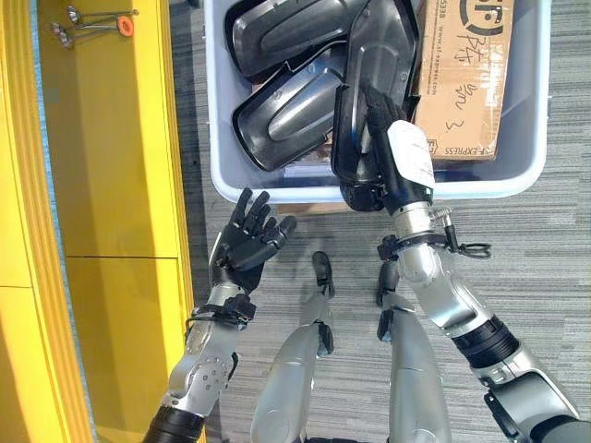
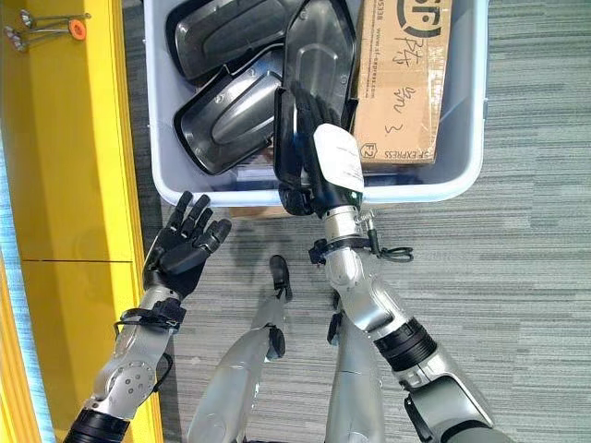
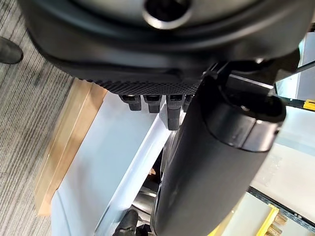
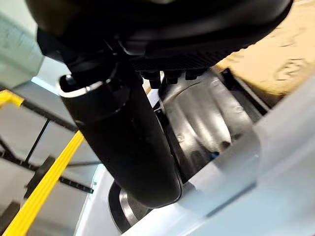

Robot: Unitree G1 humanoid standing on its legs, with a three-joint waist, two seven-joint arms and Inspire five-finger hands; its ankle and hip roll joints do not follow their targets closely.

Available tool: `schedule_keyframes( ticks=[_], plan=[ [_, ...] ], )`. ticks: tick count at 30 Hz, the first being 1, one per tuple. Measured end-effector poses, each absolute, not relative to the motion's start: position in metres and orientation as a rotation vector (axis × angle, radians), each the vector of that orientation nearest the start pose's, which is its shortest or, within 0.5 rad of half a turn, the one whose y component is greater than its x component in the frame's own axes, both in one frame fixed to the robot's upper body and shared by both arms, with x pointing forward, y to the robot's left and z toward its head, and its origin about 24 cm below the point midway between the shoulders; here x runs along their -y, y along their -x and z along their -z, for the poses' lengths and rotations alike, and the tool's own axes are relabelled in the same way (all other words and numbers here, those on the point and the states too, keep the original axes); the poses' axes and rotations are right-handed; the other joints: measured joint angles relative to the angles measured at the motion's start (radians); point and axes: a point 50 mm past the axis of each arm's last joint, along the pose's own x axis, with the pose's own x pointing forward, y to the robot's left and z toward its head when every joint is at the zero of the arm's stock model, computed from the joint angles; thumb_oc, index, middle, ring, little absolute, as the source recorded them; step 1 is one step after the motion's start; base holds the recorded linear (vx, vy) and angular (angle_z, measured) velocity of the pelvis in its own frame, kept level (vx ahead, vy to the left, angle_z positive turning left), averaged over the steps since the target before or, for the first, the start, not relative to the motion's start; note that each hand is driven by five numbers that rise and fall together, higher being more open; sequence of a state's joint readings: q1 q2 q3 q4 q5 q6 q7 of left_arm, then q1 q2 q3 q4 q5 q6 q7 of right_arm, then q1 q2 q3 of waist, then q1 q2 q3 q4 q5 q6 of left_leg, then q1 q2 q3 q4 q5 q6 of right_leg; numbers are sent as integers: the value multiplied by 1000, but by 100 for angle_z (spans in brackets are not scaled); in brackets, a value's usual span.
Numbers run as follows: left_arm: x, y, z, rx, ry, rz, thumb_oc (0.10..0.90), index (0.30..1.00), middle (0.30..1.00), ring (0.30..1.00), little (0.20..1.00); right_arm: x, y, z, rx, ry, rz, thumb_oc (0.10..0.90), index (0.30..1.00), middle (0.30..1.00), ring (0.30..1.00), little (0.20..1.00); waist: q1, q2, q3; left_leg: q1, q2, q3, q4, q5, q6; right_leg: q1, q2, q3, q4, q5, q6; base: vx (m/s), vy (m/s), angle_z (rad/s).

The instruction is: Move parts from the plastic box to the shelf.

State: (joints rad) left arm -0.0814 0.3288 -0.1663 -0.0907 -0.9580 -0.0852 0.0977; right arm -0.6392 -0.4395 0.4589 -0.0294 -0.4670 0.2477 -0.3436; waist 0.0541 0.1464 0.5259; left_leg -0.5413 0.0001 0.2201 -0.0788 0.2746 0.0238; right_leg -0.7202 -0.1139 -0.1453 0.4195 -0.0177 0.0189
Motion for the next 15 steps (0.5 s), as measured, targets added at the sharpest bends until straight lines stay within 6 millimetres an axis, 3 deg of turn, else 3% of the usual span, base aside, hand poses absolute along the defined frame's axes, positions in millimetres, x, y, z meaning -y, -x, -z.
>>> schedule_keyframes(
  ticks=[9,15],
  plan=[
    [-164,-268,-86,80,637,136,900,1000,1000,1000,1000,114,-327,-204,623,965,147,900,1000,1000,1000,1000,5,0,0,4,-1,-9,0,-1,1,16,-2,-11,-11,3,-5,8,12,2],
    [-163,-268,-85,73,637,135,900,1000,1000,1000,1000,140,-324,-210,649,973,295,900,1000,1000,1000,1000,1,0,0,16,-2,-8,0,-3,4,28,-3,-10,-15,3,-4,14,49,0]
  ],
)
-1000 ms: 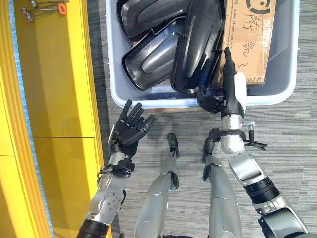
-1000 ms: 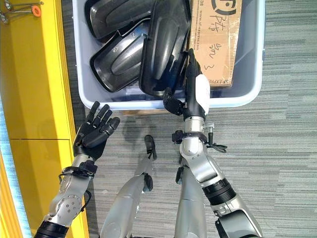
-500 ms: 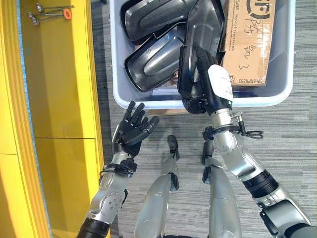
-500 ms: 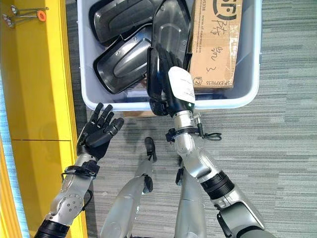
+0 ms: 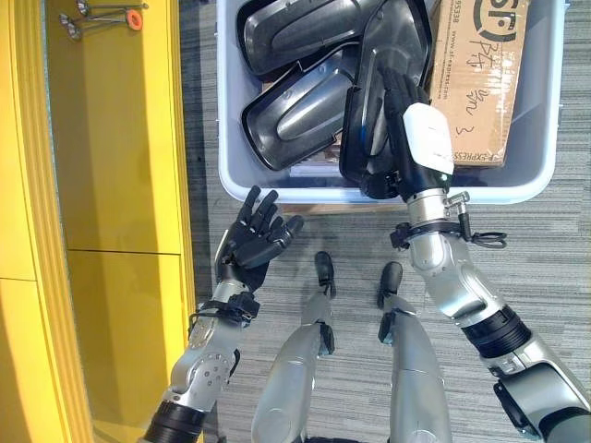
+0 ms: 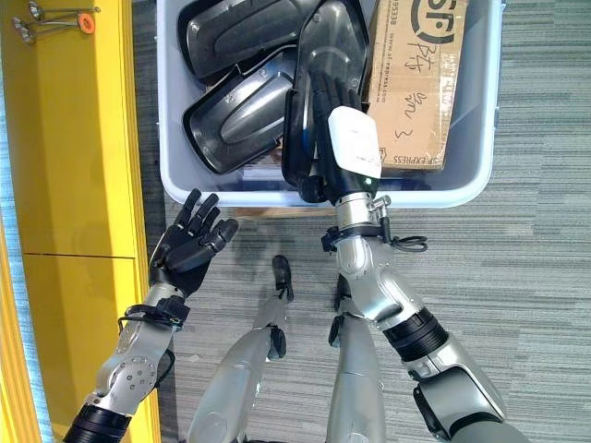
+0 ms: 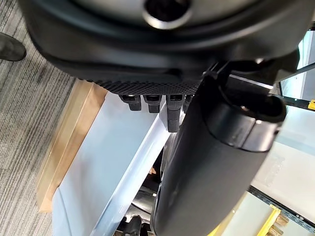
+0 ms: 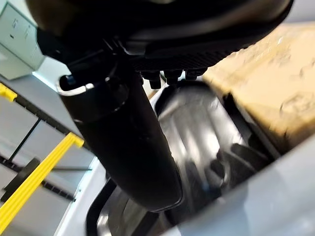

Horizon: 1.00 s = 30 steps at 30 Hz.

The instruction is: Move parts from the plastic box to the shelf.

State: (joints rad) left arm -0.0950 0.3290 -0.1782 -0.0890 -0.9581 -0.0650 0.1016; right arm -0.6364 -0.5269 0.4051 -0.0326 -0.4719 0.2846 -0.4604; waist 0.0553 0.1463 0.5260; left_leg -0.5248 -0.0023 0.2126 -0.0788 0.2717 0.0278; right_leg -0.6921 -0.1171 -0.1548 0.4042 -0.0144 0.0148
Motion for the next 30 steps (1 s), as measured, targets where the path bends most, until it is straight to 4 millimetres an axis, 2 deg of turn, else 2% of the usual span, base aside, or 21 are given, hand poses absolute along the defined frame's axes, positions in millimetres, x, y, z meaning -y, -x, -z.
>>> schedule_keyframes(
  ticks=[1,3,5,6,7,10,12,15,20,23,24,26,30],
  plan=[
    [-163,-268,-84,69,637,134,900,1000,1000,1000,1000,147,-323,-211,659,959,340,900,1000,1000,1000,1000,-1,0,0,4,0,1,0,-2,2,4,0,1,-1,0,1,9,36,-5],
    [-164,-266,-82,66,647,125,900,1000,1000,1000,1000,177,-312,-225,713,908,513,900,1000,1000,1000,1000,-12,0,0,5,-2,6,0,-5,5,5,0,6,-4,1,4,25,90,-5],
    [-168,-262,-79,67,661,101,900,1000,1000,1000,1000,193,-299,-233,753,868,597,900,1000,1000,1000,1000,-28,0,0,7,-4,14,0,-8,5,1,-2,15,-7,1,6,26,124,-9],
    [-169,-259,-77,65,664,91,900,1000,1000,1000,1000,198,-284,-236,797,825,633,900,1000,1000,1000,1000,-32,0,0,8,-3,24,0,-12,7,0,1,24,-9,-2,11,15,120,-23],
    [-174,-255,-73,65,669,55,900,1000,1000,1000,1000,195,-273,-237,843,785,642,900,1000,1000,1000,1000,-55,0,0,12,-5,33,0,-17,8,0,1,36,-11,-1,13,7,99,-27],
    [-181,-248,-68,67,675,14,900,1000,1000,1000,1000,193,-262,-229,854,794,596,900,1000,1000,1000,1000,-85,0,0,22,-8,57,0,-25,7,-2,6,62,-9,-2,19,-11,35,-20],
    [-181,-248,-69,65,688,15,900,1000,1000,1000,1000,191,-263,-218,797,870,507,900,1000,1000,1000,1000,-80,0,0,15,-3,58,0,-28,2,-12,7,62,-2,-4,17,-45,-91,-2],
    [-181,-248,-73,80,709,29,900,1000,1000,1000,1000,181,-270,-210,784,1075,312,900,1000,1000,1000,1000,-72,0,0,1,7,46,0,-23,-3,-17,15,46,-10,-2,12,-64,-145,6],
    [-181,-249,-75,90,708,39,900,1000,1000,1000,1000,172,-281,-216,794,1196,199,900,1000,1000,1000,1000,-63,0,0,-10,14,32,0,-20,-5,-16,19,30,-20,-1,7,-27,-71,5],
    [-178,-252,-78,86,703,69,900,1000,1000,1000,1000,153,-285,-224,854,1284,98,900,1000,1000,1000,1000,-41,-2,1,-16,17,20,0,-13,3,-13,23,13,-24,1,-2,-32,-100,11],
    [-177,-255,-80,89,700,79,900,1000,1000,1000,1000,149,-294,-223,856,1370,71,900,1000,1000,1000,1000,-41,-2,1,-16,16,10,0,-11,3,-7,23,5,-29,0,-1,-26,-82,13],
    [-172,-258,-82,81,691,115,900,1000,1000,1000,1000,158,-306,-218,801,1461,73,900,1000,1000,1000,1000,-20,-4,2,-18,18,-1,0,-10,3,-1,23,-7,-36,0,-1,-22,-69,13],
    [-172,-262,-83,87,686,124,900,1000,1000,1000,1000,168,-319,-223,752,1496,124,900,1000,1000,1000,1000,-21,-4,2,-19,15,-2,0,-8,5,0,19,-9,-38,1,-1,-7,-19,2]
  ],
)
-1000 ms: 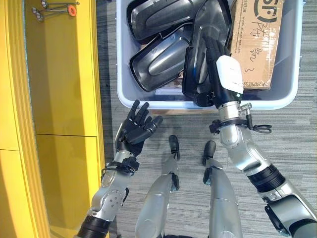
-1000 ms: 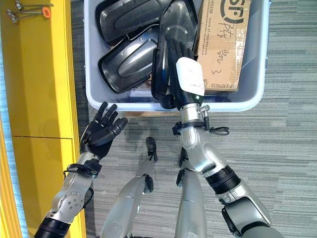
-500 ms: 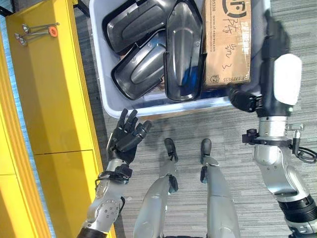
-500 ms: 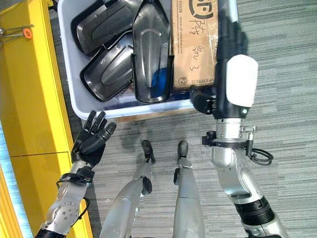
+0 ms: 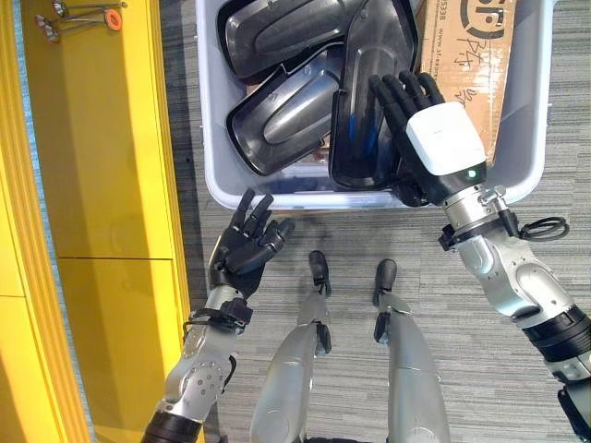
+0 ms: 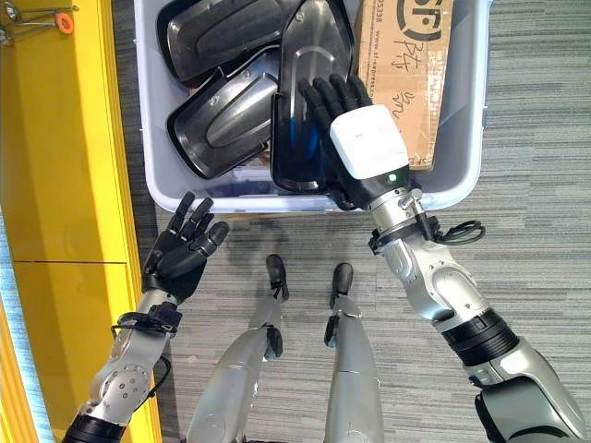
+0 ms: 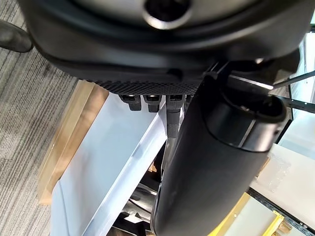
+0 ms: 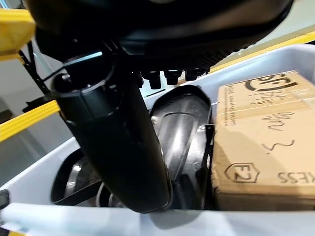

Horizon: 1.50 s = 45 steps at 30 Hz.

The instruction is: Move parts from the plastic box to the shelf.

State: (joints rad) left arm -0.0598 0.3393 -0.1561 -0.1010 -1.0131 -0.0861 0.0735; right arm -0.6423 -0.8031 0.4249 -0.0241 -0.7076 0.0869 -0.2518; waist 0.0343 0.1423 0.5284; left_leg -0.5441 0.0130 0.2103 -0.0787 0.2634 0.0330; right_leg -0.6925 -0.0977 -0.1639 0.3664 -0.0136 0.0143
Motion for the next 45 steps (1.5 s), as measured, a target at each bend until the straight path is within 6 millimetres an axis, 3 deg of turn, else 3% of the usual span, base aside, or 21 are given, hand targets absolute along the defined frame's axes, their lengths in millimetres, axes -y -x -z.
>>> schedule_keyframes(
  ticks=[18,32,45],
  plan=[
    [-173,-264,-84,104,679,136,900,1000,1000,1000,1000,187,-327,-226,679,1600,235,900,1000,1000,1000,1000,-1,0,0,-19,-1,0,0,0,0,-18,-3,-1,1,-1,1,0,0,0],
    [-170,-269,-91,124,676,158,900,1000,1000,1000,1000,186,-328,-228,710,1631,240,900,1000,1000,1000,1000,0,0,0,-41,-1,-1,0,2,0,-43,-4,-1,8,-1,1,-2,-2,0],
    [-167,-272,-98,160,655,171,900,1000,1000,1000,1000,178,-327,-255,829,1614,293,900,1000,1000,1000,1000,-3,1,-1,-134,-2,3,3,13,-7,-158,-12,6,50,-4,-1,-3,-1,0]
  ],
)
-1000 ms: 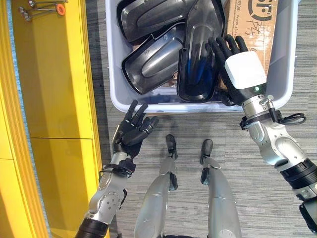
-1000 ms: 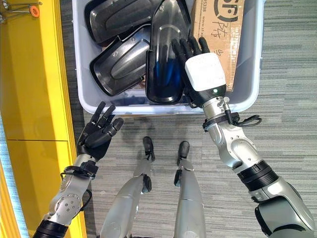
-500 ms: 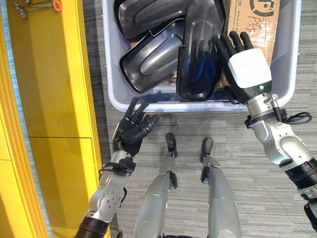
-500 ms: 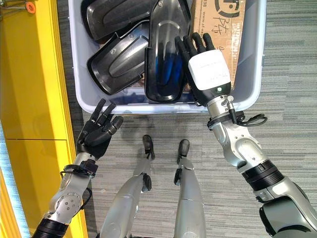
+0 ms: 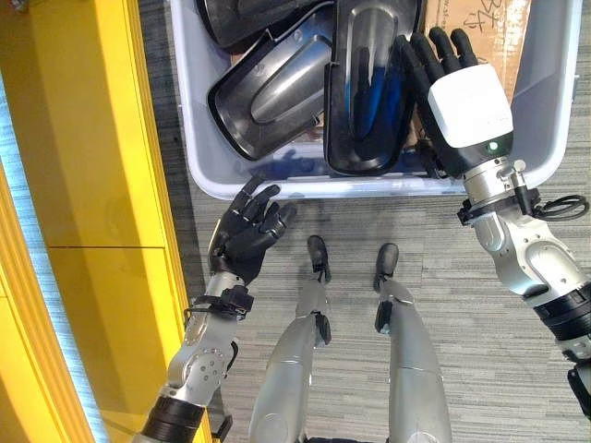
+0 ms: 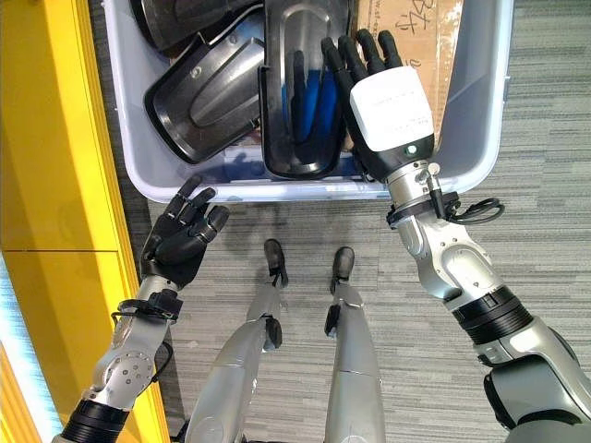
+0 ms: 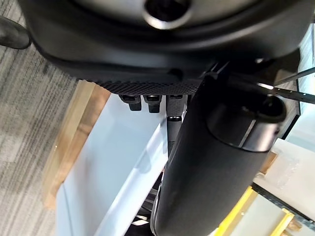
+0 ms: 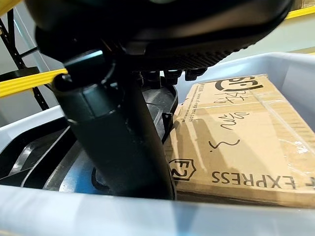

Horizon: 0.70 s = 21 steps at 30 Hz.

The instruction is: Move parts from the plastic box to the shelf.

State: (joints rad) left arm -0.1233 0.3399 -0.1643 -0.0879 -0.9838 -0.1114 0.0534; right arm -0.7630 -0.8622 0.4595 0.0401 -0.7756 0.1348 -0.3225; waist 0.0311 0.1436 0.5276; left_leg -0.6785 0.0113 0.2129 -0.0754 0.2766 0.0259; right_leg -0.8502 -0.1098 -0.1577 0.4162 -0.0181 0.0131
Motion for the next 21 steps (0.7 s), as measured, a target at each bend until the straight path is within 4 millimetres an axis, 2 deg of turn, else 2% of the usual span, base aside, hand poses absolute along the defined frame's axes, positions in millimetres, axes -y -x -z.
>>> schedule_keyframes(
  ticks=[6,21],
  plan=[
    [-157,-273,-94,128,643,198,900,1000,1000,1000,1000,172,-326,-265,888,1602,321,900,1000,1000,1000,1000,0,0,0,-73,2,-1,36,1,-2,-70,-3,1,29,-3,-2,-4,-4,1],
    [-157,-273,-94,124,643,198,900,1000,1000,1000,1000,167,-325,-266,932,1605,312,900,1000,1000,1000,1000,3,1,-1,-89,5,-2,42,2,-4,-93,-5,0,54,-12,-19,-2,-5,0]
  ],
)
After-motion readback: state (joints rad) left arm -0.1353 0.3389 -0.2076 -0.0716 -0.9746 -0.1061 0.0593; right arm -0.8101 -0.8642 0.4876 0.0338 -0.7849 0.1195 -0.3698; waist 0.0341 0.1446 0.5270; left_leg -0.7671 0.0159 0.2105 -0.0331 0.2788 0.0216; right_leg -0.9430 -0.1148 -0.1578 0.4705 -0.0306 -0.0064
